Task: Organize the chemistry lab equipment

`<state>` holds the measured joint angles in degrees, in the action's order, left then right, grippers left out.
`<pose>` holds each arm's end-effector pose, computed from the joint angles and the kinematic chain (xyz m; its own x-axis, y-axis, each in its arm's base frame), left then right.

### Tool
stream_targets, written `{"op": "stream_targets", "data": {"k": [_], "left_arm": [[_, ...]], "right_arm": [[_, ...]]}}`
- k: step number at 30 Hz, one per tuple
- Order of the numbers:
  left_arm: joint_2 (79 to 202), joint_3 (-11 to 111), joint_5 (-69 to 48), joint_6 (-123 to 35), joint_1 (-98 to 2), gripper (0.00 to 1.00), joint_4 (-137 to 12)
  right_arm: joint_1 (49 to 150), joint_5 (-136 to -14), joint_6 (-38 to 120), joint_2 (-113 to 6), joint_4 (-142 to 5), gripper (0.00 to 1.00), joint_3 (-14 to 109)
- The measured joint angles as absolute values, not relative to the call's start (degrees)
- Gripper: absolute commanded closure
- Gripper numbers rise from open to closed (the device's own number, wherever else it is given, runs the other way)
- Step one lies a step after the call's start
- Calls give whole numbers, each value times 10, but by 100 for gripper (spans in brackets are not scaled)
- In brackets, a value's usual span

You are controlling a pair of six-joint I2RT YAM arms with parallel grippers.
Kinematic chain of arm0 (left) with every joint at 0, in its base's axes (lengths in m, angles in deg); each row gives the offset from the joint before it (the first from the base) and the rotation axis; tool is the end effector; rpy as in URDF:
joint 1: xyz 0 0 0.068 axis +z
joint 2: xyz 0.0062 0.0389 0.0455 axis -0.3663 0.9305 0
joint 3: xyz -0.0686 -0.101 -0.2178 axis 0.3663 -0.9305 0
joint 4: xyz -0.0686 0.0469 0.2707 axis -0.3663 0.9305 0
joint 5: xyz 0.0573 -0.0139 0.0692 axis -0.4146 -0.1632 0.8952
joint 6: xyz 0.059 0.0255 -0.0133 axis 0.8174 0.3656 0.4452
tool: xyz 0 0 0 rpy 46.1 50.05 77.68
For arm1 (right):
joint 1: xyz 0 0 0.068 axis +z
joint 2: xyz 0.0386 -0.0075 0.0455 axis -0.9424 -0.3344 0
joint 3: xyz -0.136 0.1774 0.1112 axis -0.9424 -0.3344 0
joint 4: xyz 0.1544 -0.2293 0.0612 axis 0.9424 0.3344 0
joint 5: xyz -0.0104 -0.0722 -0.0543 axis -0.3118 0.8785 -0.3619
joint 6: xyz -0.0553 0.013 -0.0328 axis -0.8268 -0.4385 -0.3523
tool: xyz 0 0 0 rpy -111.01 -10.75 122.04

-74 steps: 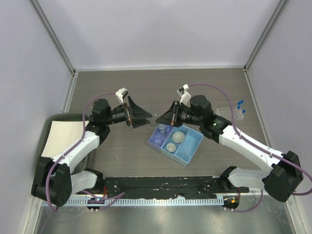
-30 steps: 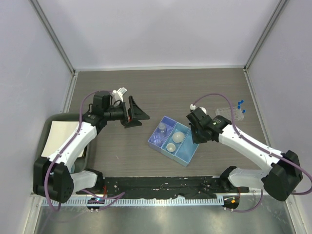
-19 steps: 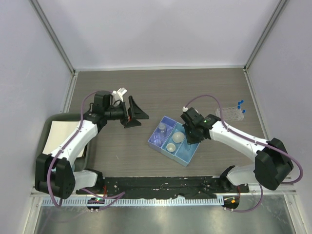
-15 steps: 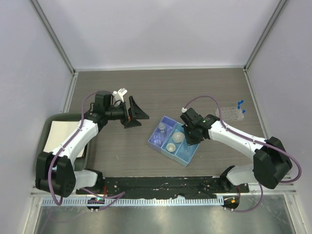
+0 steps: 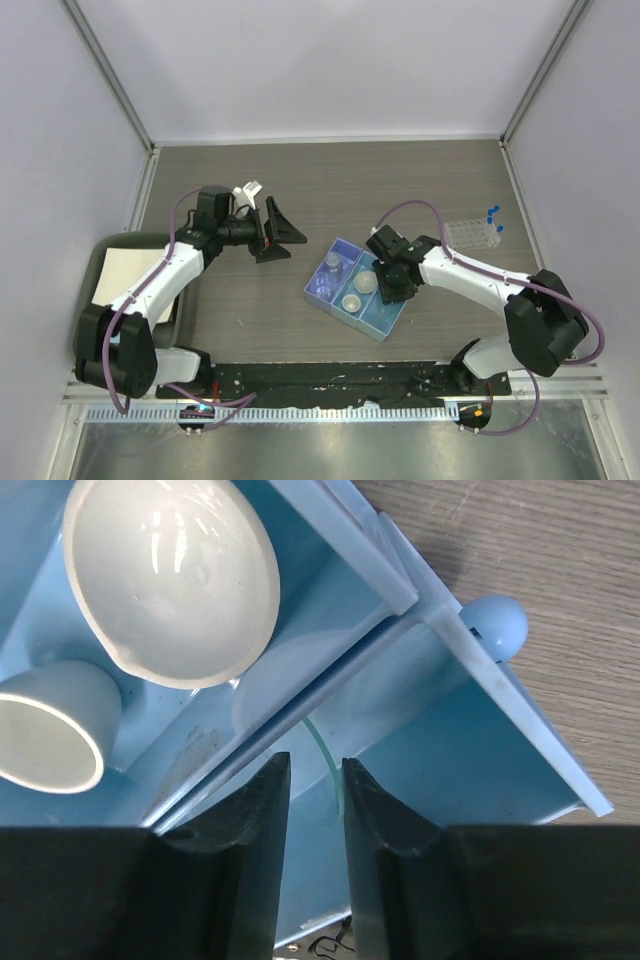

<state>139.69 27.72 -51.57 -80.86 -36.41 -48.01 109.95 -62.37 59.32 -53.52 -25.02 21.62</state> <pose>0.2894 -0.1177 0.2212 -0.9506 -0.2535 -0.1791 0.0542 0.4326 -0.8999 0.2144 0.1701 0.1397 -0.9379 -0.2262 -0.2631 -0.2402 0.9705 0.0219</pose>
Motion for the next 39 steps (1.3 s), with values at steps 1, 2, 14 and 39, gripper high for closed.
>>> {"op": "stream_targets", "data": {"k": [1,2,14,39], "left_arm": [[1397,277,-516,-809,-364,0,-480],[1397,277,-516,-809,-364,0,-480],[1397,277,-516,-811,-364,0,-480],[1336,439,-272,-630,-364,0,-238]], "right_arm": [[1099,-622,592,-538,-252,64,216],[1099,-619,592,-541,-253,64,216],[1100,-527,594,-551,-231,54,256],[1063,-372,570,-606,-233,8,517]]}}
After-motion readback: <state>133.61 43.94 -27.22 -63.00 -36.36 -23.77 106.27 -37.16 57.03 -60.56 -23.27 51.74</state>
